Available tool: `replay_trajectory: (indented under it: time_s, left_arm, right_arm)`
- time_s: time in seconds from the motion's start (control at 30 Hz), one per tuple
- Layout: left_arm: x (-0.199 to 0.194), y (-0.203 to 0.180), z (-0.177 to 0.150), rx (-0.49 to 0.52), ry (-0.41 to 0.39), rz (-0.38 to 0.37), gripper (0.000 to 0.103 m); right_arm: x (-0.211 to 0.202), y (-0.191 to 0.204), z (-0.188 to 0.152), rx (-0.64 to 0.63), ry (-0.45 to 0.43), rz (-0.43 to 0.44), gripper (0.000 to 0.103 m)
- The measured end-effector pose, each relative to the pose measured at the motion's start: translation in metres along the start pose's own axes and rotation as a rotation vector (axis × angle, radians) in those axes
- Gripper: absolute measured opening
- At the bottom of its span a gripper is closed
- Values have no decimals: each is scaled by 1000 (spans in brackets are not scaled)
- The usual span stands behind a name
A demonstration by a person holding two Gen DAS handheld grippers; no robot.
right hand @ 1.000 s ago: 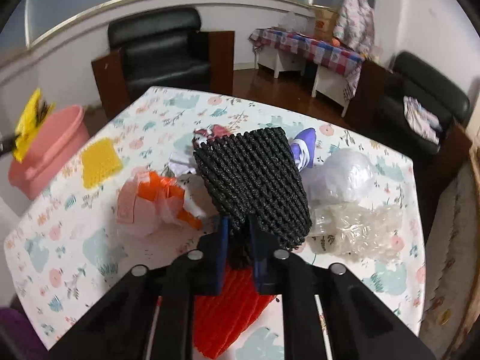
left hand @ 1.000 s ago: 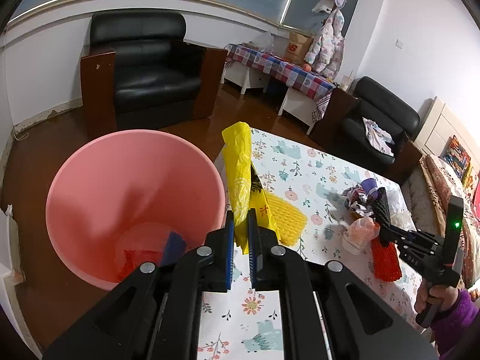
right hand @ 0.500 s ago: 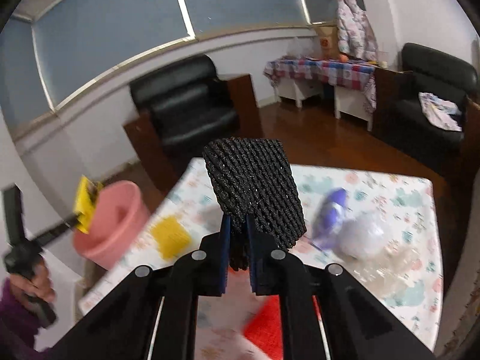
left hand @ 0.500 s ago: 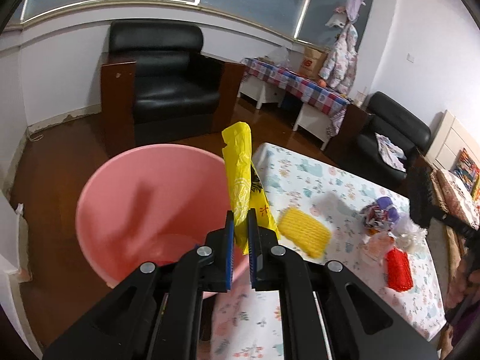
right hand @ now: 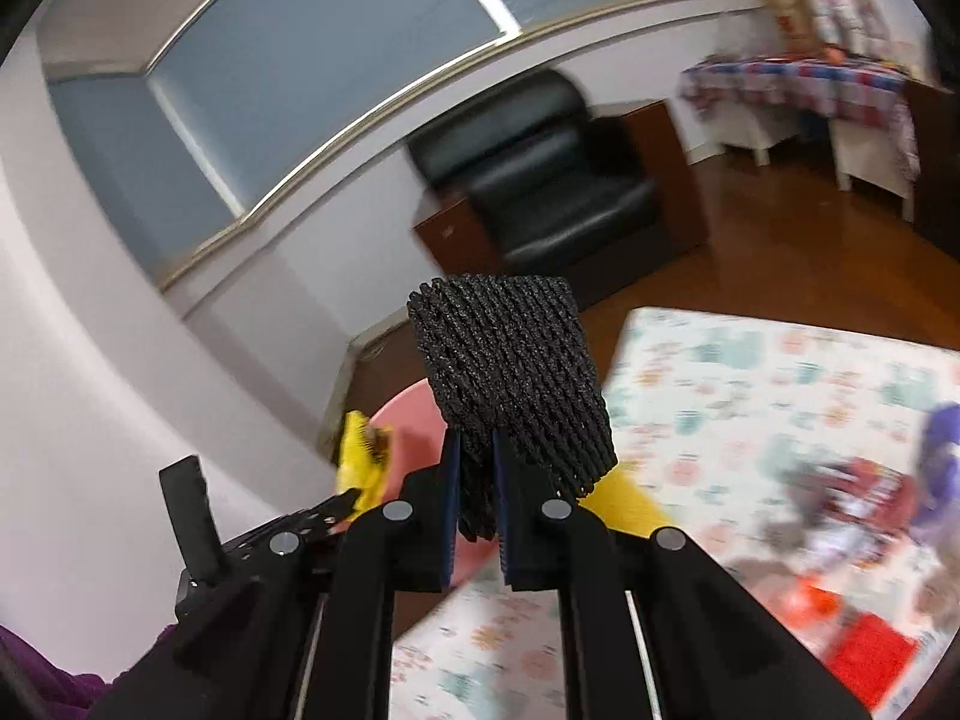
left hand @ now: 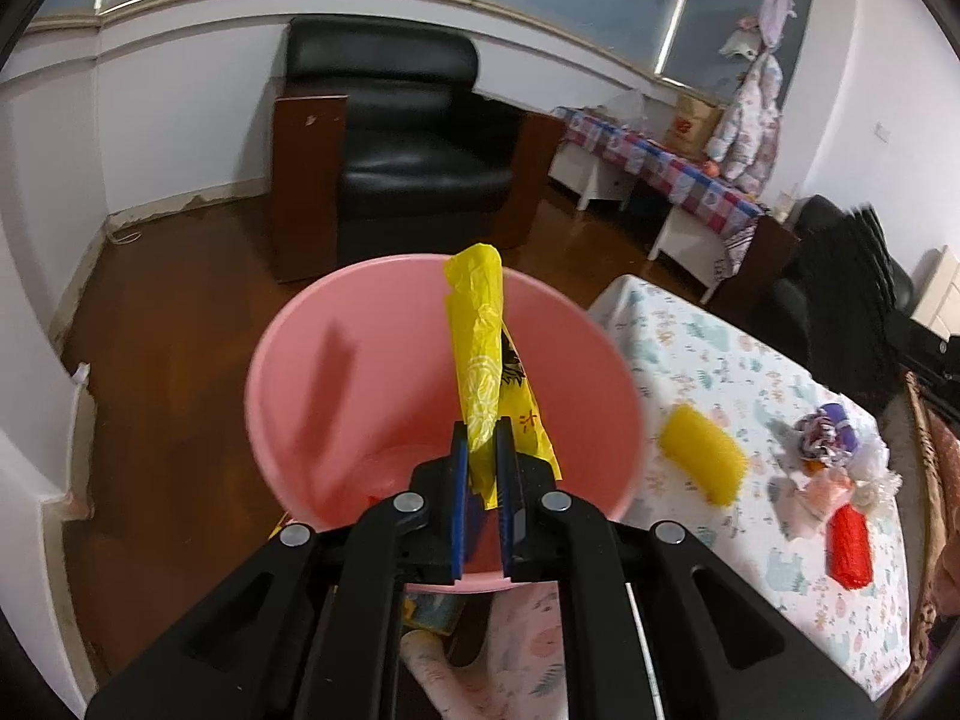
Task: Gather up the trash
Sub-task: 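Open the left tool over the pink bucket while the right tool drops the black net in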
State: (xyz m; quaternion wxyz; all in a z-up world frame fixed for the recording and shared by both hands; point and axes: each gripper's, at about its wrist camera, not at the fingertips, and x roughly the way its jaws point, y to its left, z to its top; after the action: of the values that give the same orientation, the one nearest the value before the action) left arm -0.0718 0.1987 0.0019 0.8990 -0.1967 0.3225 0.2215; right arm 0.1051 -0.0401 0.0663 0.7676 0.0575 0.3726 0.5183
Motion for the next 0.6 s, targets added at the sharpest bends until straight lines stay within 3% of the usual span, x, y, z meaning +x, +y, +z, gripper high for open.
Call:
replay_trajectory:
  time_s: [0.13,0.23,0.3,0.43,0.6]
  left_arm:
    - [1,10,-1,-23,11,22,8]
    - [1,17,-2,-34,19,35,18]
    - [1,21,-2,-39,21,40,30]
    - [1,27,-3,-45,19,35,35]
    - [-2,34,-1,-79,14,25,35]
  right_arm:
    - [48,34,-2,-66,83,36,10]
    - [76,49,-6,-91,123,45,10]
    - [87,51,-10,-95,138,50,10]
    - [114,60,-17,-95,173,40,11]
    - [131,60,-18,-90,199,34,29]
